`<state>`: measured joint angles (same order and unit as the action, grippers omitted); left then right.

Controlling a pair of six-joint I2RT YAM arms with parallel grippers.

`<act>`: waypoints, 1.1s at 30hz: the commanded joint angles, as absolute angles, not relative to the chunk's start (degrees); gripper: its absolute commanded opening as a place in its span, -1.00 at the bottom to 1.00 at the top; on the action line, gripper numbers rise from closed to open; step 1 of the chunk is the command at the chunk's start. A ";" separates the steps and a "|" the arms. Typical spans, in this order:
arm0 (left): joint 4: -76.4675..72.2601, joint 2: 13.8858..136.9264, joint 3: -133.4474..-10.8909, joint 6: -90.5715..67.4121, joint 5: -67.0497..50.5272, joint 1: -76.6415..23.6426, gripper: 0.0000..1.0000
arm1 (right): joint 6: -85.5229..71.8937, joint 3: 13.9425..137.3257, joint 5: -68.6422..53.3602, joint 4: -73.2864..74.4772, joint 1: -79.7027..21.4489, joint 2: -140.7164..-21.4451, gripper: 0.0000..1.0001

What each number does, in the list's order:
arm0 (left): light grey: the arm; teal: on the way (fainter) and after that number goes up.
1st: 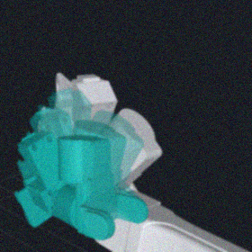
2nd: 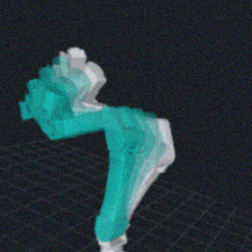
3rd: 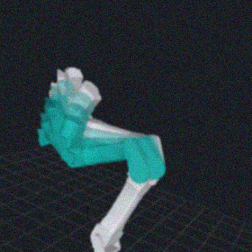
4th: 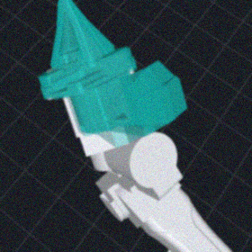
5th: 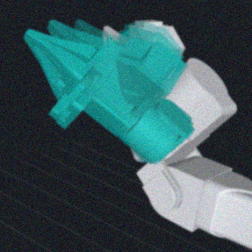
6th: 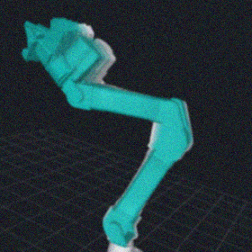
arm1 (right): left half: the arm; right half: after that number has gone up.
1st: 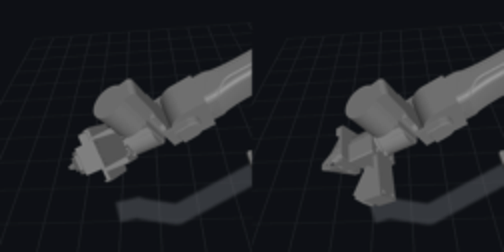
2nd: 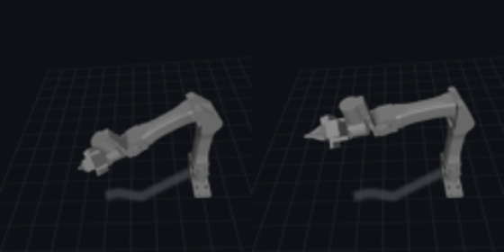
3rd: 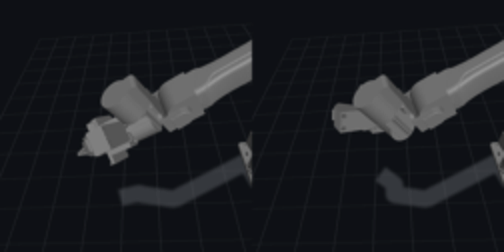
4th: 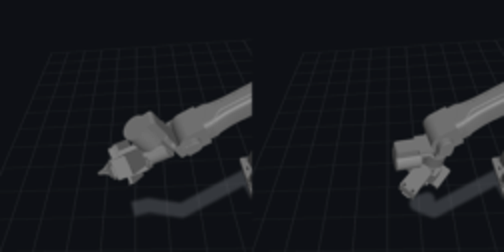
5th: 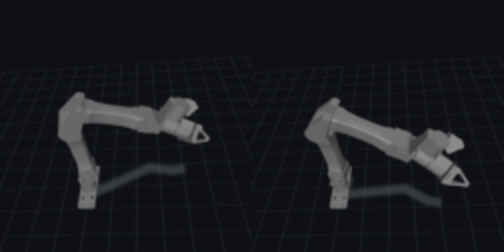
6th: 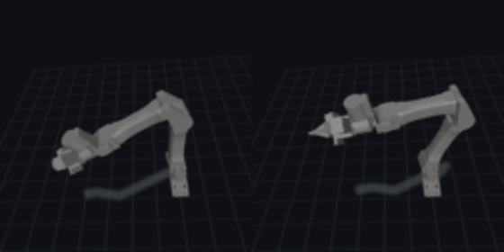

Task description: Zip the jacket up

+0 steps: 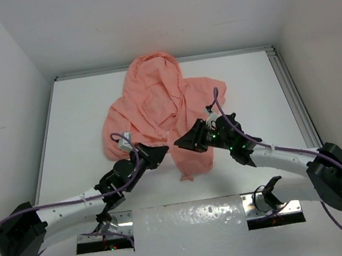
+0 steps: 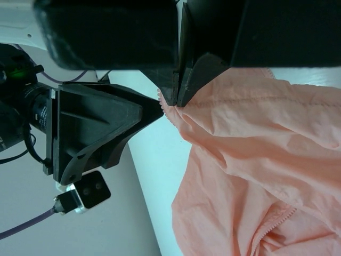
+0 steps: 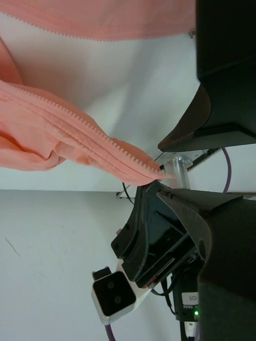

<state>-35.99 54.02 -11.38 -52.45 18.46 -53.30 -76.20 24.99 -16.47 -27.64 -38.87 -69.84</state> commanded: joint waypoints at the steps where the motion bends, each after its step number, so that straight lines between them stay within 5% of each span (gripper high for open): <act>1: -44.20 53.61 -10.72 -52.04 18.81 -52.91 -1.00 | -78.57 25.93 -15.73 -32.43 -40.16 -70.40 -0.33; 10: -47.99 55.81 -10.99 -50.54 16.35 -53.00 -1.00 | -83.41 25.40 -17.93 -41.57 -40.78 -74.97 -0.47; 17: -47.64 55.20 -10.37 -50.98 15.21 -53.00 -1.00 | -82.88 23.56 -15.12 -47.98 -41.40 -75.41 -0.95; 20: -47.64 54.76 -10.20 -50.89 14.24 -53.00 -1.00 | -81.13 23.73 -15.47 -50.61 -41.31 -76.64 -1.00; 26: -43.25 49.93 -11.07 -52.20 11.87 -52.65 -0.32 | -72.45 24.70 -18.72 -55.37 -41.13 -78.22 -1.00; 33: -35.95 40.61 -11.34 -58.35 7.49 -48.35 -0.10 | -66.27 27.59 -27.50 -60.82 -39.46 -78.75 -1.00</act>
